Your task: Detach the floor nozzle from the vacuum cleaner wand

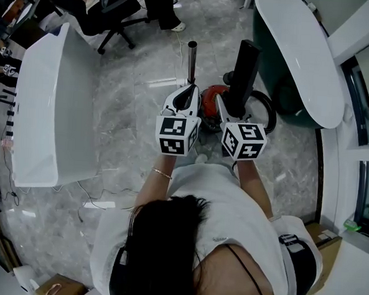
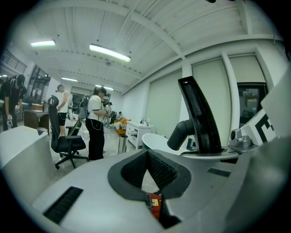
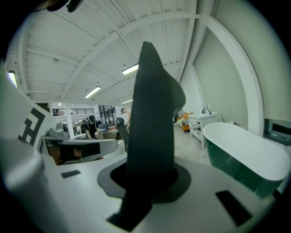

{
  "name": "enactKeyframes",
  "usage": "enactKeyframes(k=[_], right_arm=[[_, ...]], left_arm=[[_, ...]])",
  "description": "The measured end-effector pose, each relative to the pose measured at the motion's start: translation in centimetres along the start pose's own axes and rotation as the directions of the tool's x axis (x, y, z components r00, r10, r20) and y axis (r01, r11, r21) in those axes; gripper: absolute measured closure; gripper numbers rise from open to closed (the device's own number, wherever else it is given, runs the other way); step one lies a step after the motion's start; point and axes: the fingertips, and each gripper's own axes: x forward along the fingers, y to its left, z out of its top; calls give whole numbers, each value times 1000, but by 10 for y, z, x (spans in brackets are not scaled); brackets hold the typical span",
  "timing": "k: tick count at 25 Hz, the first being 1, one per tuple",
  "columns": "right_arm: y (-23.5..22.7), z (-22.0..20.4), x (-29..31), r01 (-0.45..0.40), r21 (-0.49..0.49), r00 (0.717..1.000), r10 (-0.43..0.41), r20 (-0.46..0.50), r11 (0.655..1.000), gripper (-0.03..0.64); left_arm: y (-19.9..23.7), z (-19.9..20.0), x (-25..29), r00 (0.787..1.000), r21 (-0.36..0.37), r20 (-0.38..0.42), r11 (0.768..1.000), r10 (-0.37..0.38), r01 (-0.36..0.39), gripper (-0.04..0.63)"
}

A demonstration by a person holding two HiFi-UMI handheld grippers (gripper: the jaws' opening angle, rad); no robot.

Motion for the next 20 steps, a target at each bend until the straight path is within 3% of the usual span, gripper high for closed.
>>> enactKeyframes(k=[20], right_arm=[[10,-14,-6,-16,-3,999,16,-28,1000,532]], left_arm=[[-4,-11,-11,1000,13,-7,1000,25,-25,592]])
